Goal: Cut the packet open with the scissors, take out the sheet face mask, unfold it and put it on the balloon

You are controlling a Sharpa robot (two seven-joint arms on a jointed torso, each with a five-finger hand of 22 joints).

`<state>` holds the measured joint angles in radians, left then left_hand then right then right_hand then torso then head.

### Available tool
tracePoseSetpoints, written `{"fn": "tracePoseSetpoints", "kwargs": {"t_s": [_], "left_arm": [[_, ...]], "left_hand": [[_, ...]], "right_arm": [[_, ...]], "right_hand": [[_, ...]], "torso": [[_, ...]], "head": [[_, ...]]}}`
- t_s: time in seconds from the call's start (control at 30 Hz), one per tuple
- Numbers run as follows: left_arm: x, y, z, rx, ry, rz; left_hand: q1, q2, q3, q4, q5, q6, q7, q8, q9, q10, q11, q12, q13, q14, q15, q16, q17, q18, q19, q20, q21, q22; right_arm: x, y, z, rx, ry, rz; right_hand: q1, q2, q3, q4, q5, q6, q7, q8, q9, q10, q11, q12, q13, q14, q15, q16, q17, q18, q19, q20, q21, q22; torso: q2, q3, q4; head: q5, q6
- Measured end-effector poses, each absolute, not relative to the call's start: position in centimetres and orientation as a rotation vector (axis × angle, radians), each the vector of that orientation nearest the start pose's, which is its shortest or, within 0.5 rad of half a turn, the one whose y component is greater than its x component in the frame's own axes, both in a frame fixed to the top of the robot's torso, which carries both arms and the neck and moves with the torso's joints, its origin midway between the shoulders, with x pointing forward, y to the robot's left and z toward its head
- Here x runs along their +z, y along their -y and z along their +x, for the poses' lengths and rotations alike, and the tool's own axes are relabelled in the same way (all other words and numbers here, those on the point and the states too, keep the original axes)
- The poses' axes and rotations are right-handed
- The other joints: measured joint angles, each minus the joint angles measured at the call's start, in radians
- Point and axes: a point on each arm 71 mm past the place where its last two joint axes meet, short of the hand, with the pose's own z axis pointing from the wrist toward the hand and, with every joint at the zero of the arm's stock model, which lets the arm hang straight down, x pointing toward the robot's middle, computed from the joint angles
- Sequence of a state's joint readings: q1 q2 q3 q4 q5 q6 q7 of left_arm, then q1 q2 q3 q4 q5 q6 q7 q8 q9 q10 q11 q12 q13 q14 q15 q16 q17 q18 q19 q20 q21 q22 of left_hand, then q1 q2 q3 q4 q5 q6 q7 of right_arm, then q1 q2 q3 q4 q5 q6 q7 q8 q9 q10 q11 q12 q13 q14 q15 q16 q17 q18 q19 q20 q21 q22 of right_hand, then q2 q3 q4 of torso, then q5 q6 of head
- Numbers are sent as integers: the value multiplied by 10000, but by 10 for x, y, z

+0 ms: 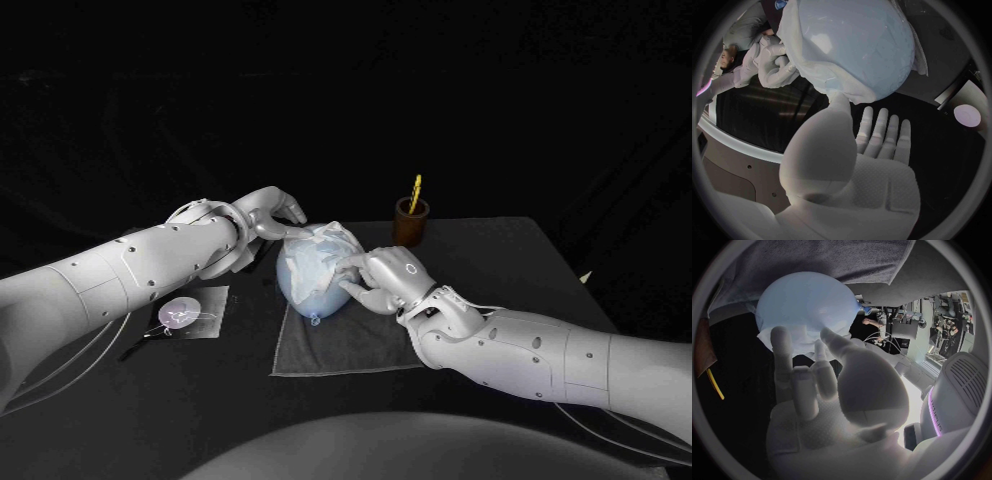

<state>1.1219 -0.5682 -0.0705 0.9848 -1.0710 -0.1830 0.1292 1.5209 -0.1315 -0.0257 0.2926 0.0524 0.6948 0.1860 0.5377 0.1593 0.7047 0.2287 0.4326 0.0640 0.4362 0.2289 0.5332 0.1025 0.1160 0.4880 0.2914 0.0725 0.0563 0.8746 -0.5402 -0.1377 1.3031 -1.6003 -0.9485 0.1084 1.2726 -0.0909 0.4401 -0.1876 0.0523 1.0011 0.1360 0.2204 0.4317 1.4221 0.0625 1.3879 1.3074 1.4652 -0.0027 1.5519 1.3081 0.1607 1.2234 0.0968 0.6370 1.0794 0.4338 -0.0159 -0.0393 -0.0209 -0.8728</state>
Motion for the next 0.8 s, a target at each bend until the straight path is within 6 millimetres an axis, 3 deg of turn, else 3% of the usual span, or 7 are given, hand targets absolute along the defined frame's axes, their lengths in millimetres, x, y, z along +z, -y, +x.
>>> {"fn": "tracePoseSetpoints", "kwargs": {"t_s": [0.27,0.5,0.8], "left_arm": [[-271,-213,545,-7750,-18781,-1748],[-271,-212,545,-7789,-18806,-1749],[-272,-212,545,-7812,-18841,-1762]], "left_hand": [[0,0,0,0,0,0,0,0,0,0,0,0,0,0,0,-39,0,-2,0,0,0,0],[52,52,27,28,1,0,0,-40,0,-1,0,0,0,35,-35,-39,1,-3,0,0,0,1],[52,52,56,-1,1,0,0,-40,0,-1,0,0,0,35,-35,-39,-9,-5,0,0,0,-9]], "right_arm": [[-330,101,407,8940,-13042,-1846],[-332,100,410,8829,-13049,-1917],[-332,100,409,8825,-12997,-2000]], "right_hand": [[175,181,46,41,0,209,-81,84,14,53,-54,75,5,31,-31,-4,-8,-64,72,-72,152,85],[185,612,209,150,0,559,-243,396,110,263,-257,405,7,0,-140,79,-8,-74,229,-217,556,314],[191,815,279,221,-6,626,-312,749,330,411,-303,1067,6,-2,-243,154,-3,-161,627,-339,1302,710]], "torso": [[-2,2,1],[-8,2,1],[-9,0,1]], "head": [[-20,0],[-33,0],[-12,0]]}}
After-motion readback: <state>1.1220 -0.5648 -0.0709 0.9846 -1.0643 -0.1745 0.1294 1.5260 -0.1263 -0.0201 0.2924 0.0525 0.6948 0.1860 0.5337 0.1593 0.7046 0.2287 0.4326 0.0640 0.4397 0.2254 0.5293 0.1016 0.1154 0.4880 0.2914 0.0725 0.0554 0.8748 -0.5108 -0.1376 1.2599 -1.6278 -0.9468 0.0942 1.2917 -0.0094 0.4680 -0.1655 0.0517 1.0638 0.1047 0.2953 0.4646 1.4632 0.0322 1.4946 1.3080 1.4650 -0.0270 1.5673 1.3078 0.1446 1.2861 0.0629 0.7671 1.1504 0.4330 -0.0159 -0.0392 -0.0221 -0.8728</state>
